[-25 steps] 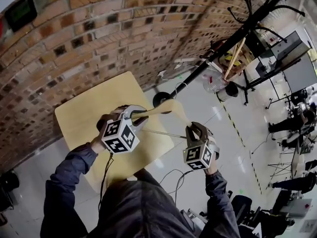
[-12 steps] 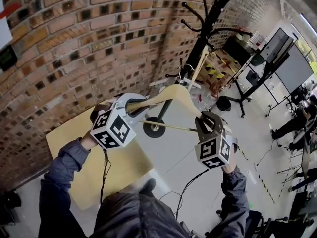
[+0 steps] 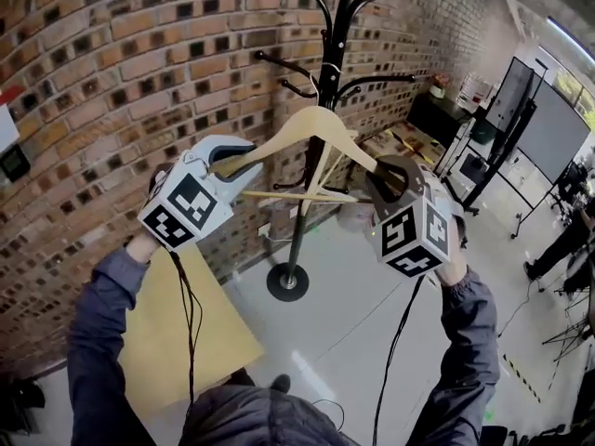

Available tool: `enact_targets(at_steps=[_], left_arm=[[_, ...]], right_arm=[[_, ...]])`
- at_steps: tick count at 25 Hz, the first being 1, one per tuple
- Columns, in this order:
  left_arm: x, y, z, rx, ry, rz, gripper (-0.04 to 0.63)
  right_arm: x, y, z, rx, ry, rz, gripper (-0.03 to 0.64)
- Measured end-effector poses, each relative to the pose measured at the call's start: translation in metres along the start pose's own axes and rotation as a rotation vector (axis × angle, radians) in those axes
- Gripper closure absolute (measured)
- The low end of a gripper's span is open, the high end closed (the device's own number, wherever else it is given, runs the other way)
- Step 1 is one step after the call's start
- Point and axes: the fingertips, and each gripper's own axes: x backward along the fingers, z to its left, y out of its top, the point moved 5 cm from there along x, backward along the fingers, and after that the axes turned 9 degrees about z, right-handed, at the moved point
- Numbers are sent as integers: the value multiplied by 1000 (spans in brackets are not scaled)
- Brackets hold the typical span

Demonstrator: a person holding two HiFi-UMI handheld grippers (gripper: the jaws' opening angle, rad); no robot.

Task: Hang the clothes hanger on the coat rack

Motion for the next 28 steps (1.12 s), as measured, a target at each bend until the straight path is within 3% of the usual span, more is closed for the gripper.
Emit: enact_targets(at_steps=[12, 17, 22, 25, 28], left_arm=[[-47, 81, 142, -89, 150, -23, 511], [-75, 92, 181, -74, 130, -31, 511], [-118, 93, 199, -84, 112, -15, 511], [-152, 75, 187, -69, 64, 3, 511], [-179, 52, 174, -117, 116, 45, 511]], right_arm=[[-60, 26, -151, -29, -144, -35, 517], [-85, 30, -188, -43, -144, -25, 518], [-127, 11, -197, -74, -123, 11, 517], [-152, -4, -185, -63, -98, 42, 517], [-177, -14, -165, -60, -68, 49, 517]])
